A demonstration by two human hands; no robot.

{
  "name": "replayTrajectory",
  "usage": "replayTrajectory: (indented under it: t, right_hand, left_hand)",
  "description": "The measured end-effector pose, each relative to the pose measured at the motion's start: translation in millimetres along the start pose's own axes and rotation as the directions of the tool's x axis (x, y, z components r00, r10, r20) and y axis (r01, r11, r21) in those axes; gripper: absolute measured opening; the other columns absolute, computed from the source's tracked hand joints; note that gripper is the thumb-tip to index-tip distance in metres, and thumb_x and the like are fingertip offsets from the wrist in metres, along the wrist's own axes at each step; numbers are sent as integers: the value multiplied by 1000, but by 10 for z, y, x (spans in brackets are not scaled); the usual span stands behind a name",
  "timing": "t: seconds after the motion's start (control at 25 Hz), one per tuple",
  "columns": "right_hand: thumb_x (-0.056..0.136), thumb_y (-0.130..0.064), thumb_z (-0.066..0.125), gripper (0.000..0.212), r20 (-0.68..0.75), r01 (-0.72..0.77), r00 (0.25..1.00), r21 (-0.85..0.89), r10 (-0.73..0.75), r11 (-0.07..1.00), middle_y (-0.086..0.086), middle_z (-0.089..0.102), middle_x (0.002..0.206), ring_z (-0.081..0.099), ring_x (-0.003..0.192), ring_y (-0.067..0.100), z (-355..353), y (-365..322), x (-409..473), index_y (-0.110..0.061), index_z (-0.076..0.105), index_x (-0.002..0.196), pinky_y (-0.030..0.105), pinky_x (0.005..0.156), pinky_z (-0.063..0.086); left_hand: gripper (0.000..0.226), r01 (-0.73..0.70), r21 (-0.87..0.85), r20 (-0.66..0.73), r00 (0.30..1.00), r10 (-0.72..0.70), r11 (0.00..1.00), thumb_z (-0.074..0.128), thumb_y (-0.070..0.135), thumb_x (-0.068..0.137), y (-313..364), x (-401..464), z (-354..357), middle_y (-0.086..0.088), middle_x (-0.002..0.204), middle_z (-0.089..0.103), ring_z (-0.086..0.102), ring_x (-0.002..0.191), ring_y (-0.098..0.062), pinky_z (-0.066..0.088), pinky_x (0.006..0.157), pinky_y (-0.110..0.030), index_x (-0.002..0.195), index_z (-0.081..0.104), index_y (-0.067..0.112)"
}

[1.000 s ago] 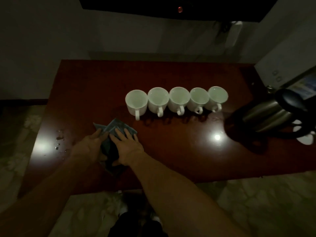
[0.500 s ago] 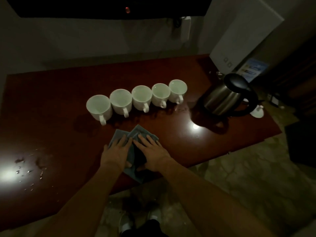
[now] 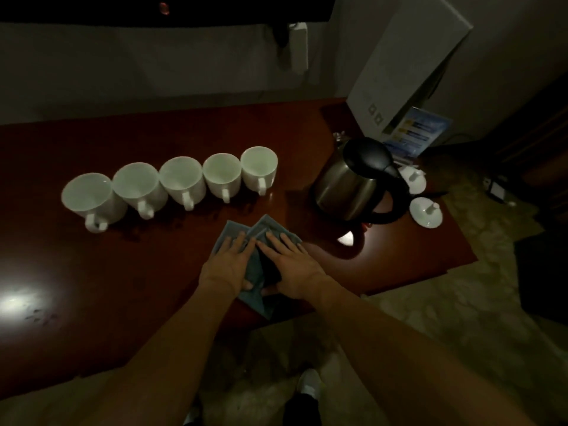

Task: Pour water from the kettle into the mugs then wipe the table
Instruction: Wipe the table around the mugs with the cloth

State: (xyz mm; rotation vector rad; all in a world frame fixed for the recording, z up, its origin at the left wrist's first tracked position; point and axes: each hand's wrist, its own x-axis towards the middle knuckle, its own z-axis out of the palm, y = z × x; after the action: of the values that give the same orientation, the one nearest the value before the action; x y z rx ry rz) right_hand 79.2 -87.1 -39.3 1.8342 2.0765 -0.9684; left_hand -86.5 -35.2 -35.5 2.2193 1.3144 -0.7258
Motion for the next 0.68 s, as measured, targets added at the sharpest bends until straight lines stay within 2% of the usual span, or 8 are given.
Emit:
replayTrajectory:
  t: [0.28,0.52,0.68]
  right_hand:
    - [83,-60,69,113,-6,-10,1000,12,10,1000,-8,-19,168,-15,155,21,-75,959,-399,-35,-9,160,51,123,7]
    - [83,-60,70,112,-36,-16,999,5,16,1000,-5,-16,169,-13,155,22,-62,1475,-745,-33,-5,161,44,124,-4]
    - [81,-61,70,111,-66,-18,998,-6,17,1000,-5,-13,169,-12,156,22,-60,1735,-911,-33,-2,162,43,125,-2]
  left_hand:
    - [109,-11,22,4,1000,11,1000,74,38,90,1014,264,-92,-1,168,-15,-7,154,-28,17,122,-43,160,-9,27]
    - [102,-25,106,-19,999,27,994,70,48,91,1608,298,-79,-1,169,-5,1,154,-28,27,120,-44,161,-1,27]
    - [100,-32,158,-41,998,39,987,68,53,90,1909,307,-53,-2,169,0,7,153,-29,30,116,-46,161,1,28]
